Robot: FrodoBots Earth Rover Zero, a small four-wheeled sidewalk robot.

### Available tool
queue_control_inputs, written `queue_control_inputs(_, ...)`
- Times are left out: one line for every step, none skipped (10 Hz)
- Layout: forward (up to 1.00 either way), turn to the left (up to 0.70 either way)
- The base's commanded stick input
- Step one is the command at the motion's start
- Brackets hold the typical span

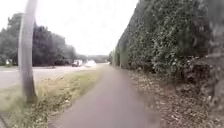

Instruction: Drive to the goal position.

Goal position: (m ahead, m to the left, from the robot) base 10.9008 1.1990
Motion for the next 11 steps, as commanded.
queue_control_inputs(1.0, 0.0)
queue_control_inputs(1.0, 0.0)
queue_control_inputs(1.0, 0.0)
queue_control_inputs(1.0, 0.0)
queue_control_inputs(1.0, 0.0)
queue_control_inputs(1.0, 0.0)
queue_control_inputs(1.0, 0.0)
queue_control_inputs(1.0, 0.0)
queue_control_inputs(1.0, 0.0)
queue_control_inputs(1.0, 0.0)
queue_control_inputs(1.0, 0.0)
